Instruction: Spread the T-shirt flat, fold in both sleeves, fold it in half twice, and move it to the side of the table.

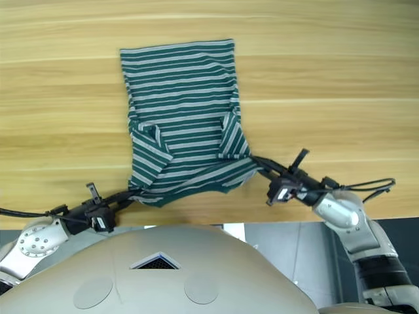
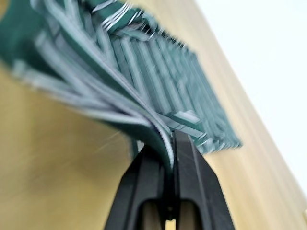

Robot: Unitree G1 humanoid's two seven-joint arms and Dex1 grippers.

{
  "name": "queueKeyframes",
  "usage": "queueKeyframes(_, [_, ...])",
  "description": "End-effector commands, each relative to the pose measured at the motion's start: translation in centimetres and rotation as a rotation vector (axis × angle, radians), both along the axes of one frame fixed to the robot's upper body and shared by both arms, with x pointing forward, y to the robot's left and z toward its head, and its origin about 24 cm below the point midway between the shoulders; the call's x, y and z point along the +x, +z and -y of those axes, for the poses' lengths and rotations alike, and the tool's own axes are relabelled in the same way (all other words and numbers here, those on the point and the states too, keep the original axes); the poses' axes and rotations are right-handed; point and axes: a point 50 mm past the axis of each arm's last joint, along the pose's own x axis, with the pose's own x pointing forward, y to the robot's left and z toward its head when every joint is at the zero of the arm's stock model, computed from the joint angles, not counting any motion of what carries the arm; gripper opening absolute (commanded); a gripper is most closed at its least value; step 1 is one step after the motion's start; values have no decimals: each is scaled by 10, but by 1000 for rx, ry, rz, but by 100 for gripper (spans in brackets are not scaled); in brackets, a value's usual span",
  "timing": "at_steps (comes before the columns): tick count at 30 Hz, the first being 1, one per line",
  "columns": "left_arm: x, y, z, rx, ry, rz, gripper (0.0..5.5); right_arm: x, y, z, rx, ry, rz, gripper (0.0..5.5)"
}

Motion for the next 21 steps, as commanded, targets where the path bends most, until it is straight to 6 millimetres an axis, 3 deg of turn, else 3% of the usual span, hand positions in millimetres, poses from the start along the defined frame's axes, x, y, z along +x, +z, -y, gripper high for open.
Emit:
queueKeyframes(1, [56,21,10,-117,145,220,0,29,8,-14,87,-19,72,0])
queueKeyframes(11, [147,58,26,-155,291,427,0,110,24,-47,155,-123,236,0])
queueKeyframes(16, [189,62,20,-151,412,449,0,153,31,-68,185,-179,277,0])
queueKeyframes(21, [228,46,16,-148,527,400,0,197,29,-76,174,-335,287,0])
